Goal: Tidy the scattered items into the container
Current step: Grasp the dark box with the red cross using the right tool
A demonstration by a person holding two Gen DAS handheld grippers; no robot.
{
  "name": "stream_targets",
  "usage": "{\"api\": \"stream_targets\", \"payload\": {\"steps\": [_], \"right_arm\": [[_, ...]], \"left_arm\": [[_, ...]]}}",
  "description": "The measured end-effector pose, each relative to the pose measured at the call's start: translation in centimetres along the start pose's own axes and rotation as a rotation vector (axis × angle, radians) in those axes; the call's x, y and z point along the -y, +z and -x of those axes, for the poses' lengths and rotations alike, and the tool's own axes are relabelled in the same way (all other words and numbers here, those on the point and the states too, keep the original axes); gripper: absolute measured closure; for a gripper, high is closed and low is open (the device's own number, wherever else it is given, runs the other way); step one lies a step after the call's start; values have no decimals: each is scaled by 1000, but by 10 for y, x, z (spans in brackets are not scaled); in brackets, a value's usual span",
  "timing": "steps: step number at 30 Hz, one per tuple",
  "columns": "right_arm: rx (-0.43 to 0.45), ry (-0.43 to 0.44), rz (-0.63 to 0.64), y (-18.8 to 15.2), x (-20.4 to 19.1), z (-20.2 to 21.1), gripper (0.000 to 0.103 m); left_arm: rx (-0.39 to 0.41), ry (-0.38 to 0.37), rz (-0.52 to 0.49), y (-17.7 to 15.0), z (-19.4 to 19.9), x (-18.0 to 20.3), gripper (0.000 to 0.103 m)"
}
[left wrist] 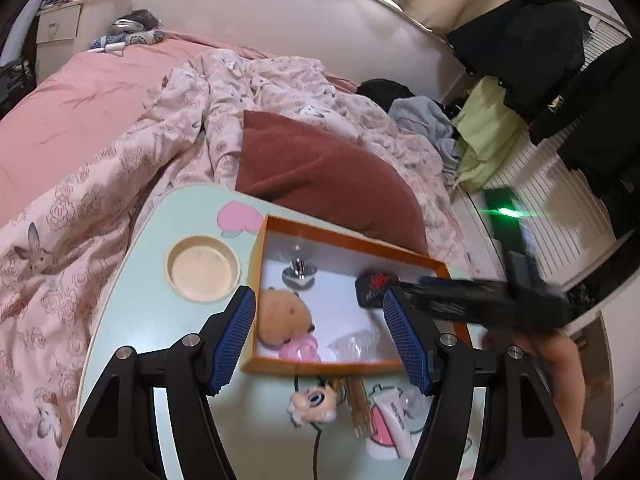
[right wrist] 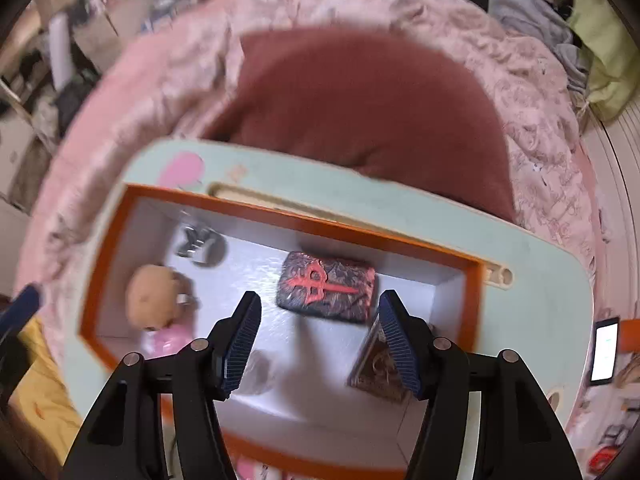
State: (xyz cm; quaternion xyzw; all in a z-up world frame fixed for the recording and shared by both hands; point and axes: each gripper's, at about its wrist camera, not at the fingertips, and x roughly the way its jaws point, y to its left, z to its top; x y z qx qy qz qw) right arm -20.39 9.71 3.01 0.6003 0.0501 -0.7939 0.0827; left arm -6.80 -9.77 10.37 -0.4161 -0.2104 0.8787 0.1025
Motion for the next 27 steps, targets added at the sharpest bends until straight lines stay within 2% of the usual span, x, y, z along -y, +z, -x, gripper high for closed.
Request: {"api": "stream_targets", "payload": {"steps": [7,8,13,22,27], "right_arm": [[-93,-48,4,9,-4,-39,37],[-83,-33,-2,8,-2,-40,41],[-50,-4,-21,4,10,-34,41],[121,115,-26,-12,6,31,41],[268,120,2,-56,11,88,41]], "left_arm": [[15,29,-16,-3,5,-5,36],[12,26,-15,-3,4,-6,36],[3,29,-20,-5,1,-6,36],[-26,57,-53,-3,-9,5,36],[-67,118,-100,10,-23,19,36]]}}
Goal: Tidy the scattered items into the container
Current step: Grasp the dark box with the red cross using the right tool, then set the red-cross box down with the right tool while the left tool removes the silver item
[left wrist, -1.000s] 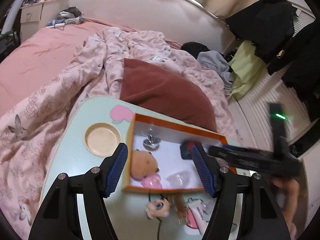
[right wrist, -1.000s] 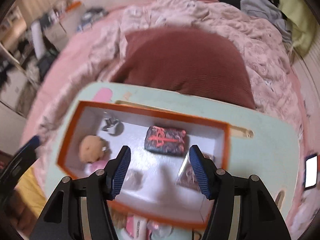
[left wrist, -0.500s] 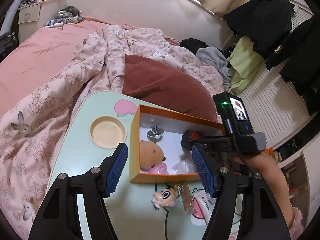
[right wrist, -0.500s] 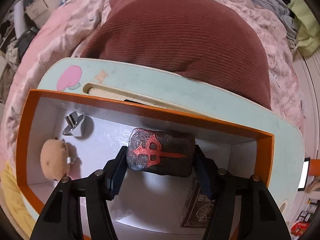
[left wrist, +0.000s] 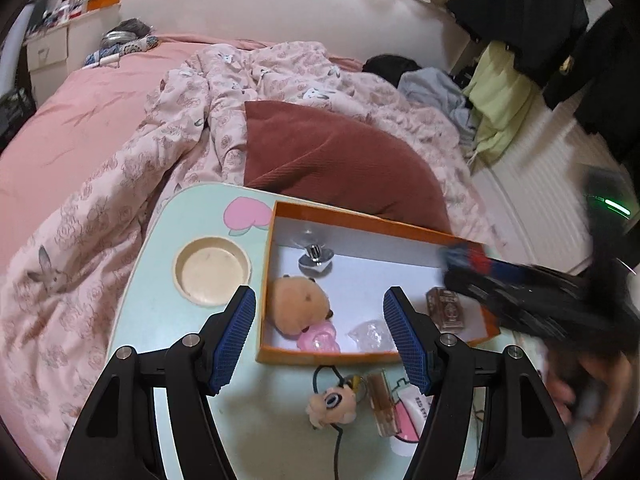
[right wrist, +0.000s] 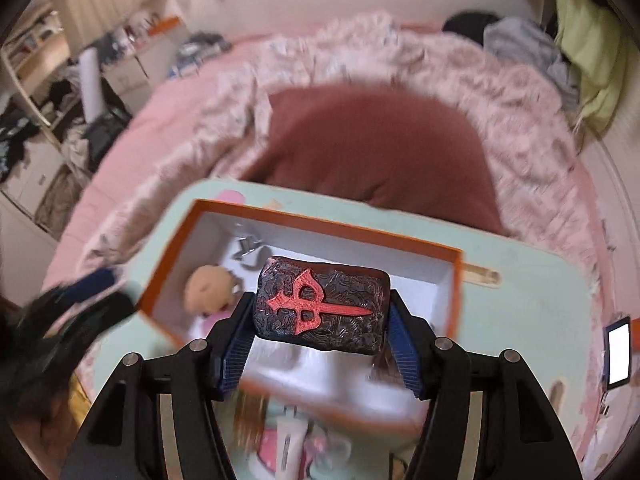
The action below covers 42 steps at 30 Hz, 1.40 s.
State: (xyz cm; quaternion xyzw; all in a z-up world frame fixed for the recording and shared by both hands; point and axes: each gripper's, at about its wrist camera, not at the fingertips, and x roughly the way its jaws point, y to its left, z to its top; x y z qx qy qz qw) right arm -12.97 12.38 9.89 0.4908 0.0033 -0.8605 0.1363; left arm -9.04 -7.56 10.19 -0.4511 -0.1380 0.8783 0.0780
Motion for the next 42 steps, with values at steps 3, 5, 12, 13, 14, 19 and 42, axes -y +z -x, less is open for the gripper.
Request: {"api": "stream_targets", "payload": {"steps": [3,5,12,13,14,19,42], "right_arm": [[37,17,24,-33,-4,32,41],[35,60,22,-60,-4,43,41],[3,212,-63,-116,4,43,41],[5,219,-68,-118,5,44,41],[7,227,-73,-120,7,45,41],[17,251,-87,-121,13,46,41],[-121,-23,25,-153,10,2,41]], "left_arm": [[-43,23,-20,17,-16,9,37],[-98,32,-39,25,-30,19,37],[-230,144,-176,30,-90,64,61],[-226,182,-187,30,-97,66,62],[-222,240,-198,31,-106,66,62],[-262,290,-186,29,-132,59,62],[-85,-27,-234,-29,-2,80,74]]}}
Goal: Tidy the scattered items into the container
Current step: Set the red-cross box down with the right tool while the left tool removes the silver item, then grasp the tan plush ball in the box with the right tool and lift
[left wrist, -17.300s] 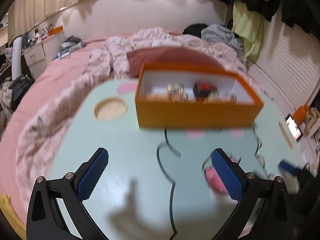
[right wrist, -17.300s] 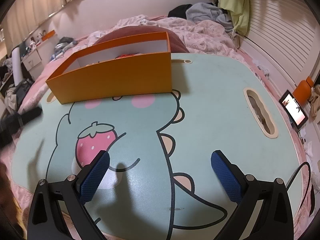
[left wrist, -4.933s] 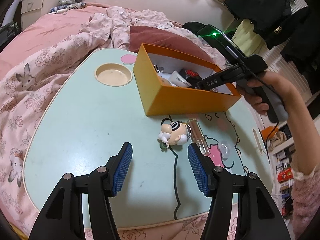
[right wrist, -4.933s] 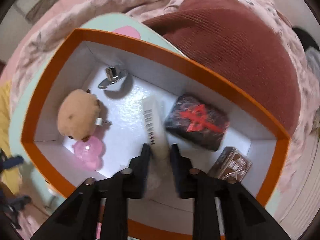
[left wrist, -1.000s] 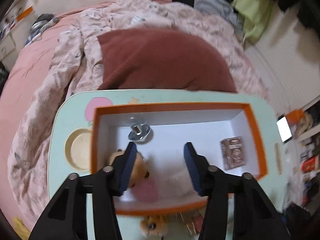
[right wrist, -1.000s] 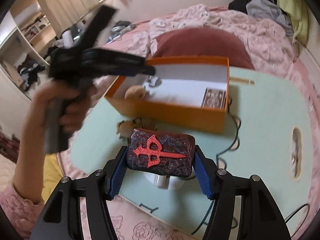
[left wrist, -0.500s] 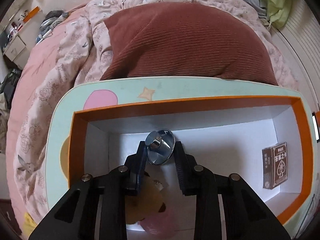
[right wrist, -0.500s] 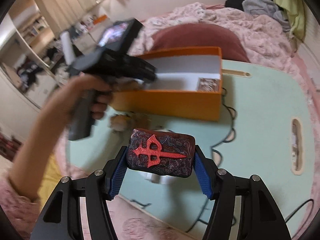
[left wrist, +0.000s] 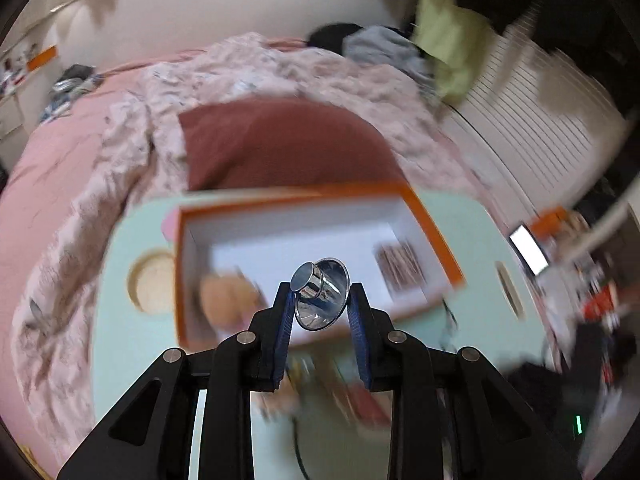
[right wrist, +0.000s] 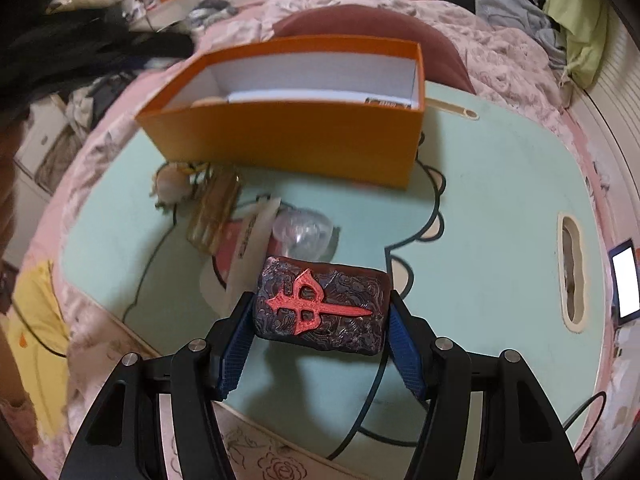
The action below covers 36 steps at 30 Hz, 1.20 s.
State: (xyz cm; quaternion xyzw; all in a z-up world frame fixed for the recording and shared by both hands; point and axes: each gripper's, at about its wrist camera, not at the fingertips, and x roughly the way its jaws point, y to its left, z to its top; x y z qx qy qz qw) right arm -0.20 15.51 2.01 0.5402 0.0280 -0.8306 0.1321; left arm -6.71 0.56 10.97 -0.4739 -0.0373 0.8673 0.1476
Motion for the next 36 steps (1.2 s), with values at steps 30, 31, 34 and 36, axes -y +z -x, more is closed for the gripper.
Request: {"api": "stream_targets", "payload": {"steps": [30,31,34,36], "right_arm": [[99,40,105,93,-44,44,34],[84,77,103,109,-49,40,34],[1,200,75,156,-63,13,34],[-80,208,41,181,-70,-17,34]], "left_arm": [[128,58,280,-88,40,-70,42],[128,62,293,-91,41,-75,42],[116,52,330,-102,40,-89,42],[108,57,345,-106,40,-96,42]]}}
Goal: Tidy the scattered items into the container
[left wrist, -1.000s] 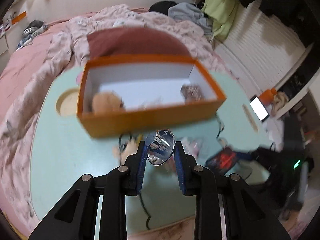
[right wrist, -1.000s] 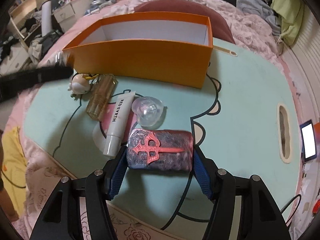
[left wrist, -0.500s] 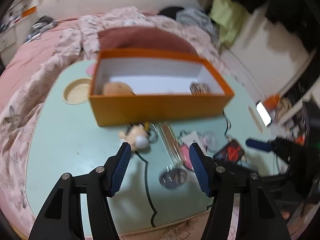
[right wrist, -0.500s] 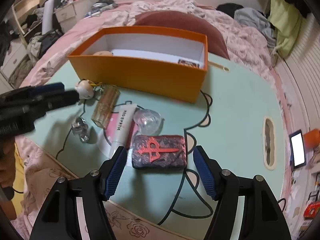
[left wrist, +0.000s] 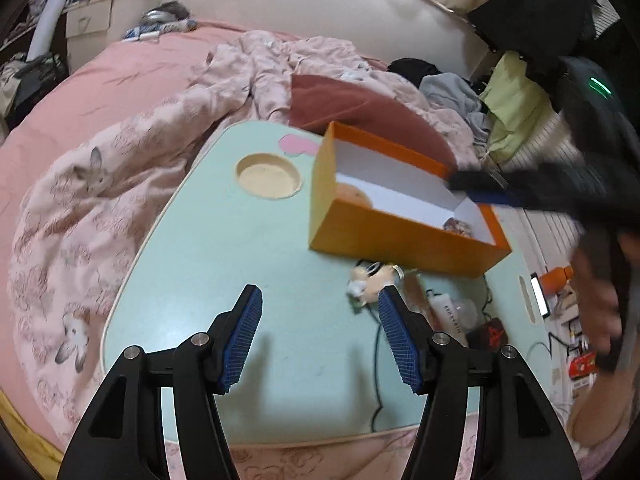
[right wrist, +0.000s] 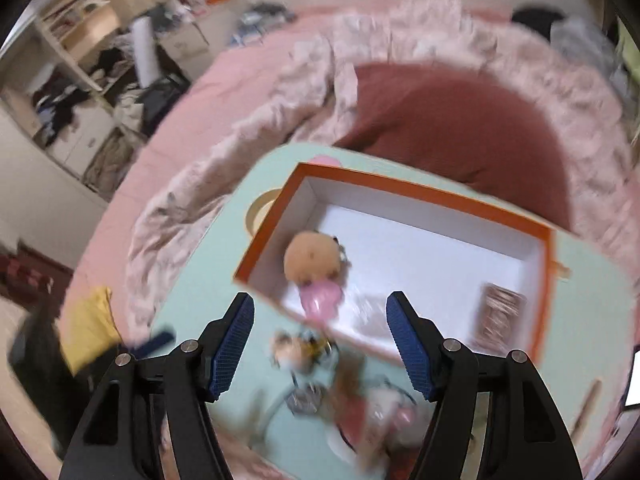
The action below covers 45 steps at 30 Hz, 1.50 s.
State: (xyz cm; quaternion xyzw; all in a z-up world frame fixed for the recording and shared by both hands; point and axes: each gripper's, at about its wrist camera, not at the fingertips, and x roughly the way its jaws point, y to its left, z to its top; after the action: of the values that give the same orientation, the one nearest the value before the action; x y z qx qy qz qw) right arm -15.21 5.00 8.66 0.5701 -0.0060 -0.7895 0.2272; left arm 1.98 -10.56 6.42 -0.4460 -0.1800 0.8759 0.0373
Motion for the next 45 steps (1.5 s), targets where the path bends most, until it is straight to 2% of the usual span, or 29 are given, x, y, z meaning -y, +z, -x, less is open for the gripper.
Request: {"api": "stream_targets", "payload": {"steps": [3,6,9,10,11,12,15,17,21,24,27,29,33,35,37,39,41,43,45], "right_arm": [[-101,-1,-7,26,2,-45,35],[-156,-12,-18,36,5,-80,35],[-241,61,-35,35,8,-105,37],[-247,69,-41,34,9,-109,42],[-233,59,-34,34,9,-108,62],[-245,51,-30,34,9,-108,63],[-214,34,-39,33,10,-96,66],[-159,53,-47,33,13,-78,66],[-7,71,-38,27,14,-15,66],[70,71,30,1,5,36,65],[47,87,87,-44,2,62,62],[32,83,108,-73,5,62,62],[-28,27,119,-115,9,29,62],[-51,61,113,-127,14,16,58],[-33,100,95,-133,20,13,58],[35,106,83,-136,24,20,53],[138,96,56,-141,31,37,41],[238,83,19,-148,40,54,34],[299,71,-7,-157,48,66,32]], "left_arm": [[14,-6,28,-1,5,-10,42],[27,-11,44,-1,10,-19,42],[32,-21,67,1,11,-27,42],[30,-24,72,1,10,-29,42],[26,-25,76,0,9,-30,42],[22,-27,78,-1,8,-32,42],[16,-30,85,-4,5,-33,42],[10,-37,79,-5,4,-31,42],[8,-42,61,-7,4,-25,42],[6,-40,54,-8,3,-22,42],[3,-35,44,-9,2,-18,42],[-3,-34,34,-10,1,-13,42],[-22,-39,14,-11,-3,-2,42],[-31,-44,1,-11,-4,6,42],[-32,-45,-13,-10,-4,12,42],[-31,-41,-31,-8,-4,20,42],[-32,-35,-51,-3,-5,28,42],[-29,-32,-87,7,-5,40,42],[-27,-30,-127,22,-8,57,42]]}}
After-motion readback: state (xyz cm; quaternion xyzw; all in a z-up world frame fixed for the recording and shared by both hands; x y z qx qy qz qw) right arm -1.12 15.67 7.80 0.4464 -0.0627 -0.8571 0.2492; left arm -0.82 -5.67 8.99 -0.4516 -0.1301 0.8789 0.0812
